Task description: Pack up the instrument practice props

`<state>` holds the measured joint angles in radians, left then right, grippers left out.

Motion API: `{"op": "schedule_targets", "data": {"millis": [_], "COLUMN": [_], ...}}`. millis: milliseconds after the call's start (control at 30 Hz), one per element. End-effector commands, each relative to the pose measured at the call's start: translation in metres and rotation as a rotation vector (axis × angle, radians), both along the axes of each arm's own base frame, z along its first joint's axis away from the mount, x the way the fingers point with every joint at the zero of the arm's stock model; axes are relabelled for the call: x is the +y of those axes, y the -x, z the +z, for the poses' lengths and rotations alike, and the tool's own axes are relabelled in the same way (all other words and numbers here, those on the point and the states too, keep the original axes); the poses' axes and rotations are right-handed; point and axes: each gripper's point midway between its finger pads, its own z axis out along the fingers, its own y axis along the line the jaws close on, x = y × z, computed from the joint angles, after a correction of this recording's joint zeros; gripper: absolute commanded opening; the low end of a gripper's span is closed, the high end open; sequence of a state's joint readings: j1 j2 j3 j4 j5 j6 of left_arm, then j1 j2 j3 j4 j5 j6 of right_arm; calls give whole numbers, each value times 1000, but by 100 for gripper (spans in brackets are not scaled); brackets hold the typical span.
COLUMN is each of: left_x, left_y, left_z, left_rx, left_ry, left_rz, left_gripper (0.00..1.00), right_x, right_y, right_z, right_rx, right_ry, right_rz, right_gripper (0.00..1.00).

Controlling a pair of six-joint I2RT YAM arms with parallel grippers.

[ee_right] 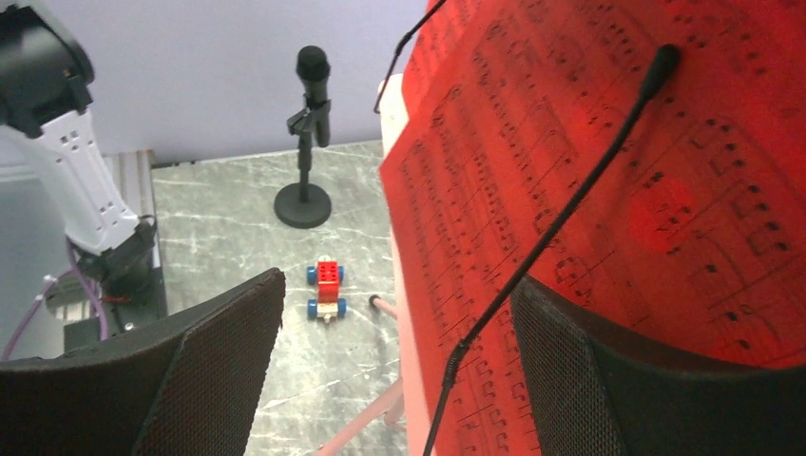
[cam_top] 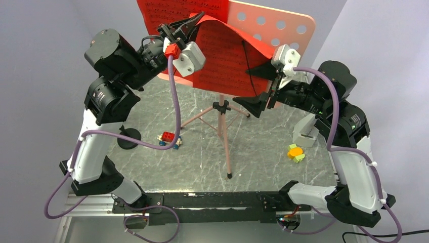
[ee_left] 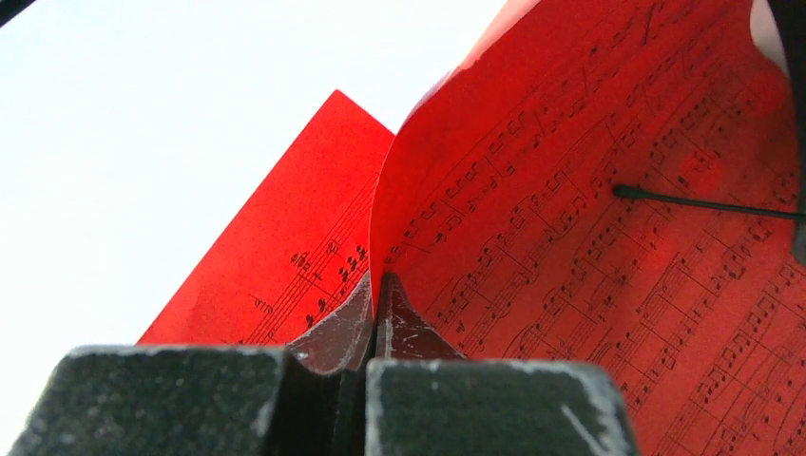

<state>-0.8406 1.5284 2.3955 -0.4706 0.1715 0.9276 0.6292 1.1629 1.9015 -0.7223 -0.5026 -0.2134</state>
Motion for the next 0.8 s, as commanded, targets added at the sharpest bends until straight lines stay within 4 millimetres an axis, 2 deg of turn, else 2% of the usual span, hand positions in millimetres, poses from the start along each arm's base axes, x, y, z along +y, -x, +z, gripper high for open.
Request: {"op": "schedule_targets", "data": {"millis": [0,100,267,333,500,667,767], "left_x": [18,24,41,51,60,90,99], "left_y": [6,8,14,22,34,59,75], "left_z": [33,44,75,90,111,145,157], "left_rx": [-76,-100,-156,-186,-228,-384,-463], "left_ry": [90,125,239,299,384,510,539], "left_rz": [49,64,95,88,61,132,159], "left_gripper": [1,1,1,1,1,1,1], "right_x": [6,3,-3,-4,-6,-9,-10], "right_y": [17,20,18,17,18,19,19], "right_z": [9,9,10,9,3,-1,-6], "right_rx": [-63,-85,-112,-115,-117,-123,-116], "right_ry": [-14,-11,-11,-7,5,22,30], "right_rz": [96,100,60,51,48,42,43], "right_gripper": [88,88,88,88,89,90,91]}}
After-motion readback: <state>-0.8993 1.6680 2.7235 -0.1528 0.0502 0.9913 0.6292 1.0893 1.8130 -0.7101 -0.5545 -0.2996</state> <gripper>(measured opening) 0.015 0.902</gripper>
